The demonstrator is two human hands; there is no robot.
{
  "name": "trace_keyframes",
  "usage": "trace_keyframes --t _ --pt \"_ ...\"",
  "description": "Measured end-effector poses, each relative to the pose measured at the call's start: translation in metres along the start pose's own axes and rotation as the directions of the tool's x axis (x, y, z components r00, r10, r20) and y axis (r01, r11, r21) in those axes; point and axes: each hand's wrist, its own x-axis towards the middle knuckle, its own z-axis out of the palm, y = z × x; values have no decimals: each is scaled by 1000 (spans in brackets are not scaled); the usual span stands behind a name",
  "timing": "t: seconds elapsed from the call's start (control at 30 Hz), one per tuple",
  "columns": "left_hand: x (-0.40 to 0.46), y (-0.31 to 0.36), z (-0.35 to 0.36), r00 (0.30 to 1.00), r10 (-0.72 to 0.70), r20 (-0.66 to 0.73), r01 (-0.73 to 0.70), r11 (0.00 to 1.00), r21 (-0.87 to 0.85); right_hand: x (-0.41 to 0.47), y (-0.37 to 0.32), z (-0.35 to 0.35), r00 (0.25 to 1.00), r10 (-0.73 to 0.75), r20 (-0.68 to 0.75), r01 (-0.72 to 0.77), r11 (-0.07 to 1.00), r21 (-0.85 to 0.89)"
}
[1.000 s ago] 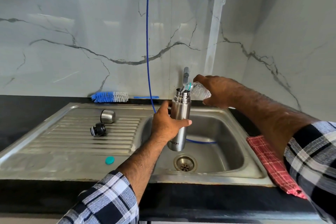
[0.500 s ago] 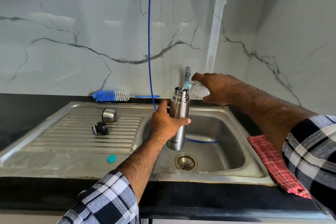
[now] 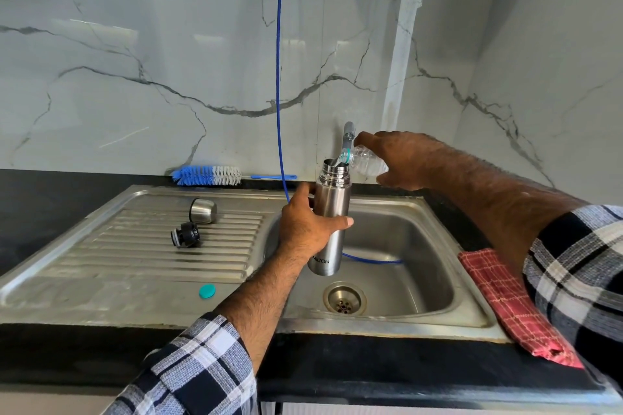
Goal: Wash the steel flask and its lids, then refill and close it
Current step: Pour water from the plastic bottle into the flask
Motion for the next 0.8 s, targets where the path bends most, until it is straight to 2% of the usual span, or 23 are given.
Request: trace_keyframes --t 0.8 --pt "1 5 -4 1000 18 7 -18 1000 1 0 -1 -12 1000 -16 -12 15 997 -77"
